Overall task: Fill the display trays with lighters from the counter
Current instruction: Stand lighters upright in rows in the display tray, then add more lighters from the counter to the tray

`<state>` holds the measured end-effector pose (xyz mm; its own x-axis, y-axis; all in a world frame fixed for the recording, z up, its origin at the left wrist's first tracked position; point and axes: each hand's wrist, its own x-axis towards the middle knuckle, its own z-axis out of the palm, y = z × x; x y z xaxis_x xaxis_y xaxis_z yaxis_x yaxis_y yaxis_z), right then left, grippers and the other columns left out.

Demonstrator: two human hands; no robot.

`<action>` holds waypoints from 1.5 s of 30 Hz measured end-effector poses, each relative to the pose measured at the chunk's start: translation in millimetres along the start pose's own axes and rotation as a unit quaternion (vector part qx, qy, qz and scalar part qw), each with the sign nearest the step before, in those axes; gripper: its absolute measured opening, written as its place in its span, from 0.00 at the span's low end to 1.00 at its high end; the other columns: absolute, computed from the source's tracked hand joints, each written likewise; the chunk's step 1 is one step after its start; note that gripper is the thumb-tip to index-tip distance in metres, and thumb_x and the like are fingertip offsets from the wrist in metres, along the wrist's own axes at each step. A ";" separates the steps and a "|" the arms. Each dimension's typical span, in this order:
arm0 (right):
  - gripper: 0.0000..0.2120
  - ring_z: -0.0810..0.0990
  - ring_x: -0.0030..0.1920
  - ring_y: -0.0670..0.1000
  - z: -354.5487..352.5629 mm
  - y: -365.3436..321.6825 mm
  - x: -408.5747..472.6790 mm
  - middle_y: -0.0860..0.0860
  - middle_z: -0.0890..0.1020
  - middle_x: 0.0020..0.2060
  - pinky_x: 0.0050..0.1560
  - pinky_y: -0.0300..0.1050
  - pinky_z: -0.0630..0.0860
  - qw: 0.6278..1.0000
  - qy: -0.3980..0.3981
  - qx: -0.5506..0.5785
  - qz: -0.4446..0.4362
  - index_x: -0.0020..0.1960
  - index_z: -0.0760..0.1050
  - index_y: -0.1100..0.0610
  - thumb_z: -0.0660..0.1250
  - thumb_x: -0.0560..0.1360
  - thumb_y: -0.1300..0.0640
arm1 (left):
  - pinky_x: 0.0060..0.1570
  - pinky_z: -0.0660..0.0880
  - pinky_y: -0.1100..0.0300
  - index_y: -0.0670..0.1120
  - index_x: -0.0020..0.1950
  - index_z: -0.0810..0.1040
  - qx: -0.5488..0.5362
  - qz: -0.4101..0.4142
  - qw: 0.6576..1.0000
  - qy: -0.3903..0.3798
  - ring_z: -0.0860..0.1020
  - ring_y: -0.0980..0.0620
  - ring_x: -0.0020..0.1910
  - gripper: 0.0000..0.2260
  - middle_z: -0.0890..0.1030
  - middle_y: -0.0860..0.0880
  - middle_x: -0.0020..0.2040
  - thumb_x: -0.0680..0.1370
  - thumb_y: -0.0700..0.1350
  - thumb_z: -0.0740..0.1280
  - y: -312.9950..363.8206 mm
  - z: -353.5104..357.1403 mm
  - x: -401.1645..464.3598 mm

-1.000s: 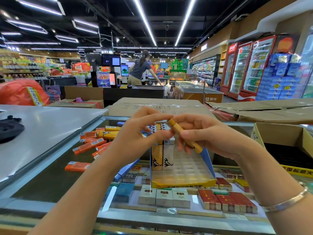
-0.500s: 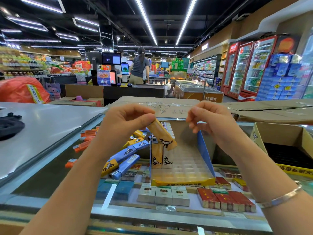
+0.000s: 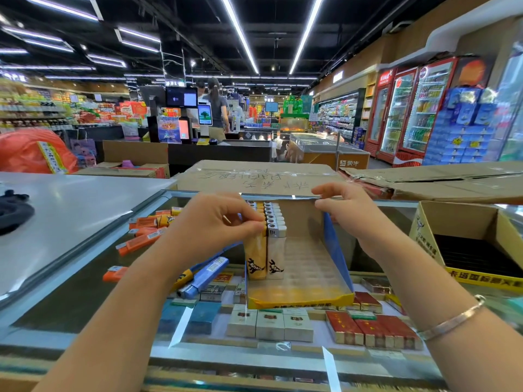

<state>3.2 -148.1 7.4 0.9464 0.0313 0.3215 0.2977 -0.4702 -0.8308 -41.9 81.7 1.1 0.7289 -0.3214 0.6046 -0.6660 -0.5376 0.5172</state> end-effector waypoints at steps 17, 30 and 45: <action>0.08 0.74 0.47 0.45 -0.9 5.2 3.9 0.49 0.75 0.50 0.41 0.38 0.71 1.000 0.006 0.008 -0.005 0.52 0.74 0.48 0.64 0.76 0.60 | 0.39 0.74 0.67 0.55 0.38 0.79 0.049 0.025 0.996 -0.067 0.76 0.58 0.39 0.03 0.75 0.59 0.42 0.69 0.51 0.72 -2.9 5.7 1.2; 0.31 0.80 0.39 0.50 -6.7 21.1 7.5 0.47 0.77 0.44 0.25 0.37 0.75 0.979 -0.130 -0.122 0.102 0.71 0.59 0.45 0.61 0.74 0.67 | 0.32 0.75 0.68 0.60 0.63 0.68 0.013 -0.204 0.977 -0.052 0.79 0.58 0.41 0.35 0.71 0.66 0.45 0.63 0.75 0.46 -13.7 17.6 4.8; 0.24 0.78 0.44 0.57 -36.6 24.0 9.9 0.57 0.76 0.45 0.39 0.52 0.78 0.955 -0.100 -0.247 0.127 0.70 0.58 0.53 0.54 0.75 0.66 | 0.47 0.78 0.58 0.60 0.55 0.71 -0.242 -0.262 0.929 -0.098 0.83 0.57 0.45 0.10 0.81 0.60 0.53 0.80 0.59 0.53 -18.7 51.3 17.7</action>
<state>15.1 -191.4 7.3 1.0000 0.0054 0.0035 0.0065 -0.8424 -0.5387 -8.4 46.1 -28.9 0.9563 -0.2764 0.0953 -0.1706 -0.2629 0.9496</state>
